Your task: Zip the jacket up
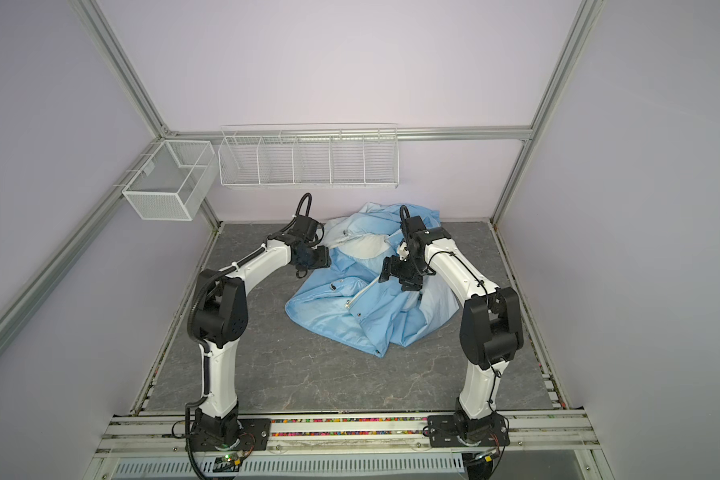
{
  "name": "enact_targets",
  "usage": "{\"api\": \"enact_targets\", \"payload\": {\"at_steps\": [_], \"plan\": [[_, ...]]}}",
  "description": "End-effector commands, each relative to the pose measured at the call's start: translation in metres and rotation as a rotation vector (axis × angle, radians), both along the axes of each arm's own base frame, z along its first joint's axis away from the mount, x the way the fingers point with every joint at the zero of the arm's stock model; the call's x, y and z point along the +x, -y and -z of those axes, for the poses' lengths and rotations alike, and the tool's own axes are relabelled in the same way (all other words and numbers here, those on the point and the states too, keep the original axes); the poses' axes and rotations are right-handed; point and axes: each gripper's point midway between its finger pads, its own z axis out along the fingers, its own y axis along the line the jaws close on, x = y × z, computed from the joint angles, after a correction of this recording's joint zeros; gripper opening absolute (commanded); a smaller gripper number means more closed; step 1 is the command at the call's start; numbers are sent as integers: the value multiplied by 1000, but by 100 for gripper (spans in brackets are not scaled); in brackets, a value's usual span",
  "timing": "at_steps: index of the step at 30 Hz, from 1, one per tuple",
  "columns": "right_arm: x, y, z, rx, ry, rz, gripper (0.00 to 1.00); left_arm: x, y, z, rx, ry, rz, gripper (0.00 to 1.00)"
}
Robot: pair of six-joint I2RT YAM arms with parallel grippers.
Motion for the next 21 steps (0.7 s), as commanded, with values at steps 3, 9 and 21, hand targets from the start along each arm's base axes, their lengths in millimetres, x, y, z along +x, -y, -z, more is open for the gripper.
{"api": "enact_targets", "payload": {"at_steps": [3,9,21], "plan": [[2,-3,12,-3,19,22,80,30,20,-9,-86,29,-19,54],[-7,15,60,-99,-87,44,76,34,34,-50,-192,95,-7,0],[-14,86,84,-236,-158,68,74,-38,-31,-278,-145,432,-46,0]]}}
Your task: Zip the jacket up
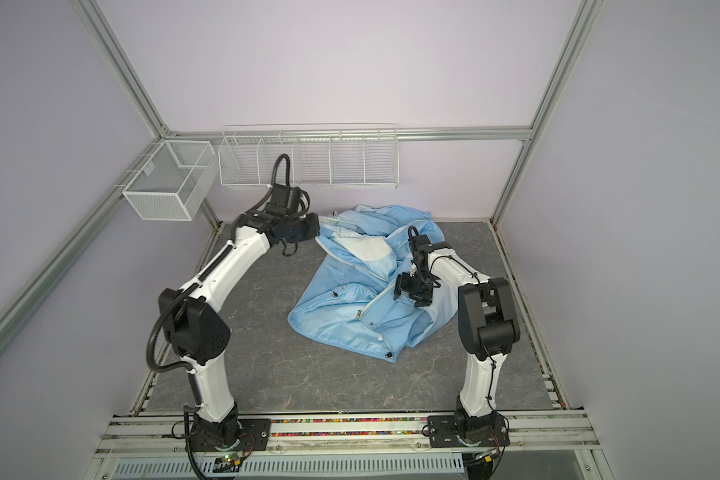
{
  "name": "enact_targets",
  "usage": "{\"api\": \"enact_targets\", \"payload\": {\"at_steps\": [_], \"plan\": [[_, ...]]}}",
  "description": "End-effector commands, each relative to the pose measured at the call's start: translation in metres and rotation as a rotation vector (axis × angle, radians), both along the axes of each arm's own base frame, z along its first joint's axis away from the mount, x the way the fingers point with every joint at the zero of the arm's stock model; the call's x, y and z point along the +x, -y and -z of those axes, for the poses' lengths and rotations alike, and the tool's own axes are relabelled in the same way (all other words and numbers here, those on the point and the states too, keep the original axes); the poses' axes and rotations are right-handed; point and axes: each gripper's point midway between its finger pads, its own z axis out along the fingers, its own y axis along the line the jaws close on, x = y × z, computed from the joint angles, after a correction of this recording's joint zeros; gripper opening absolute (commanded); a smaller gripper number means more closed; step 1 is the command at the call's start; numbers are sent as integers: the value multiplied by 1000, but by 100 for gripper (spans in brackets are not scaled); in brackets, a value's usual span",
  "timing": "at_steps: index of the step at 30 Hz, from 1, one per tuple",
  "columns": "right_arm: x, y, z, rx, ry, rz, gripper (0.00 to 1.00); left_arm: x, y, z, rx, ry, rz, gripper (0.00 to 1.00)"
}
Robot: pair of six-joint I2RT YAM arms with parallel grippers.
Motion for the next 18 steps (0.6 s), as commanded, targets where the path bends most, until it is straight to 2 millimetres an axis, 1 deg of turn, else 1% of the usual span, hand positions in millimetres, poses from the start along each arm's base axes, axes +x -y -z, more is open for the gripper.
{"api": "enact_targets", "payload": {"at_steps": [1,2,3,5,6,8,11,13,15,17,18], "plan": [[-11,27,10,-94,-51,-25,74,-30,-27,-73,21,114,-40,0],[-11,29,10,-102,-51,-33,74,-35,-32,-85,18,127,-48,0],[-9,43,10,-113,-51,-6,74,-40,-34,-93,14,133,-52,0],[-7,50,8,-134,-49,-8,75,-46,-38,-104,12,137,-55,0],[-6,52,5,-139,-45,-8,75,-47,-38,-105,14,134,-56,0],[-3,53,-3,-138,-24,-14,75,-47,-39,-100,26,113,-58,0],[5,52,-29,-129,48,-20,76,-44,-40,-91,41,83,-74,0],[13,41,-57,-83,157,-42,76,-42,-41,-91,43,79,-87,0],[17,24,-85,-32,271,-101,74,-39,-42,-93,40,82,-94,0],[18,-12,-117,16,410,-226,75,-36,-44,-94,38,80,-100,0],[14,-29,-127,42,454,-288,75,-34,-44,-95,35,78,-102,0]]}}
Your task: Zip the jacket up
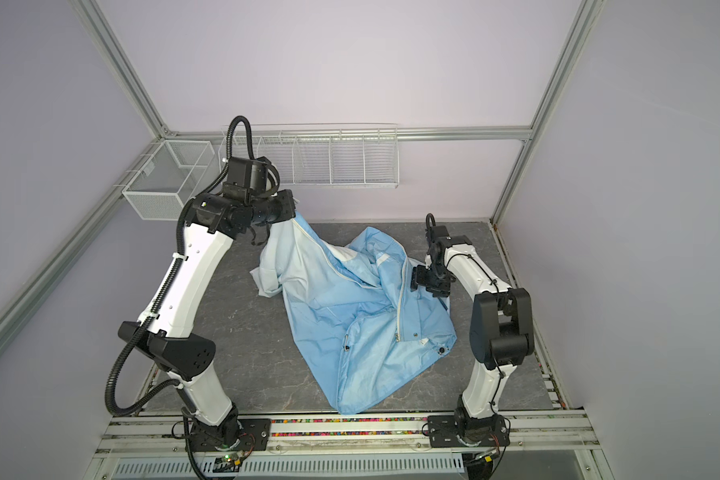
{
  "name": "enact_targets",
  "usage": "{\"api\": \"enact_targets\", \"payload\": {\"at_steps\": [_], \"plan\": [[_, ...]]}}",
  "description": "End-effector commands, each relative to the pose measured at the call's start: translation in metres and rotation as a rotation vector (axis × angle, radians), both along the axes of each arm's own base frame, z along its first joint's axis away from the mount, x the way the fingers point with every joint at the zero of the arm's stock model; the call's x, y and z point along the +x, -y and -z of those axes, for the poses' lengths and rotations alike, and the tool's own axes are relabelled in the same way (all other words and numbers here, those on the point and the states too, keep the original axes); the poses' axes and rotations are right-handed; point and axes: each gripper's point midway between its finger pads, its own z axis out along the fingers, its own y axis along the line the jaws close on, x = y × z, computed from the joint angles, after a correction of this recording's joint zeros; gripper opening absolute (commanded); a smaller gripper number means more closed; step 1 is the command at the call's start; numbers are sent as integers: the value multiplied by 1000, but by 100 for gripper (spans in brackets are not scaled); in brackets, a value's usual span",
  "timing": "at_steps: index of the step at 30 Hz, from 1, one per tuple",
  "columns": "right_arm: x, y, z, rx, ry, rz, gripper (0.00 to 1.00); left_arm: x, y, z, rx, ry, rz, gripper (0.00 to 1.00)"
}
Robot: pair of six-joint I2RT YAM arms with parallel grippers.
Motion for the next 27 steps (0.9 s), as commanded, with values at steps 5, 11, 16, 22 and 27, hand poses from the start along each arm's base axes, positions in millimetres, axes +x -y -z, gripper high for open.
{"api": "enact_targets", "payload": {"at_steps": [5,11,16,22,27], "plan": [[-20,-114,-59,214,161,-315,71,9,-19,-14,-21,11,-59,0],[-54,-133,1,222,-96,-131,67,20,-29,-16,-58,15,-78,0],[-70,-135,31,258,-210,-1,62,22,-29,-15,-56,15,-70,0],[-72,-136,54,265,-260,79,62,25,-27,-11,-60,3,-60,0],[-64,-137,73,247,-274,104,63,24,-27,-9,-63,-4,-55,0]]}}
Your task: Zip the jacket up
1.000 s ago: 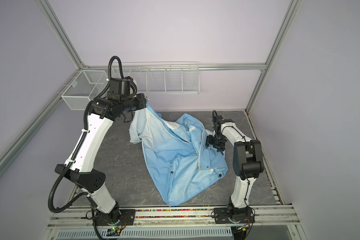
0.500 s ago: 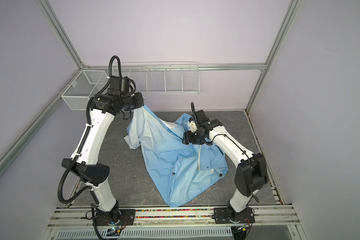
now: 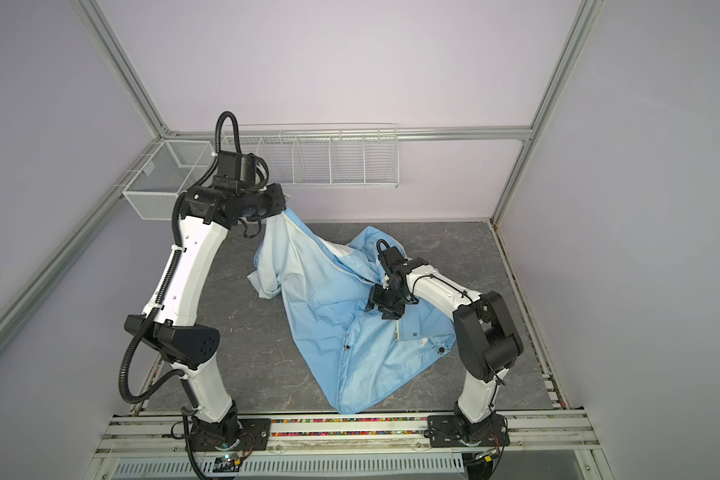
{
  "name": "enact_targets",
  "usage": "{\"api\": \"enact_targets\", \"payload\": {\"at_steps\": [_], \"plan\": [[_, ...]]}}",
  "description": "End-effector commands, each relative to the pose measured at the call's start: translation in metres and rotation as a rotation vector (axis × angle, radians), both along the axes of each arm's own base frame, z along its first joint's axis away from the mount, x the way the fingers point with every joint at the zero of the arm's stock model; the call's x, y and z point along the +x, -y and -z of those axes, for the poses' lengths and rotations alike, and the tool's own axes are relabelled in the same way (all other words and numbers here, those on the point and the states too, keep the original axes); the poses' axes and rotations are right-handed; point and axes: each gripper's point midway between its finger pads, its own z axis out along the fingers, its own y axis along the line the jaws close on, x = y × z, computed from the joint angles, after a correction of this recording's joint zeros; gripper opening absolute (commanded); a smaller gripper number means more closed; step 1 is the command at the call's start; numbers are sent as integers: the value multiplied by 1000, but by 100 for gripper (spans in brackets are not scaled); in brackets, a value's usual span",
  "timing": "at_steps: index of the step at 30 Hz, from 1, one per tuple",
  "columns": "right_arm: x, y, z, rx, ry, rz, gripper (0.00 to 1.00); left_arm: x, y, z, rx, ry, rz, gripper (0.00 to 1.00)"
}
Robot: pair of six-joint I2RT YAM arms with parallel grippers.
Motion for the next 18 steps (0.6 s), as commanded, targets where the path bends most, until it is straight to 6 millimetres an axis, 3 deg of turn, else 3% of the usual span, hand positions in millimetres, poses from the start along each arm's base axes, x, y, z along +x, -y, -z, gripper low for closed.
{"api": "enact_targets", "payload": {"at_steps": [1,7,9,11,14,18], "plan": [[2,-5,21,-8,-41,36,63,2,-1,-9,-17,22,1,0],[3,-9,36,-11,-67,57,60,1,-4,-7,-21,12,0,0],[6,-9,40,-18,-71,61,39,0,-4,-6,-23,13,0,0],[12,-11,34,-17,-52,62,25,1,-5,-2,-19,6,-1,0],[25,-18,6,-4,14,30,10,7,-13,6,-3,-7,-29,0],[31,-43,-55,82,133,-72,7,31,-39,14,18,0,-110,0]]}}
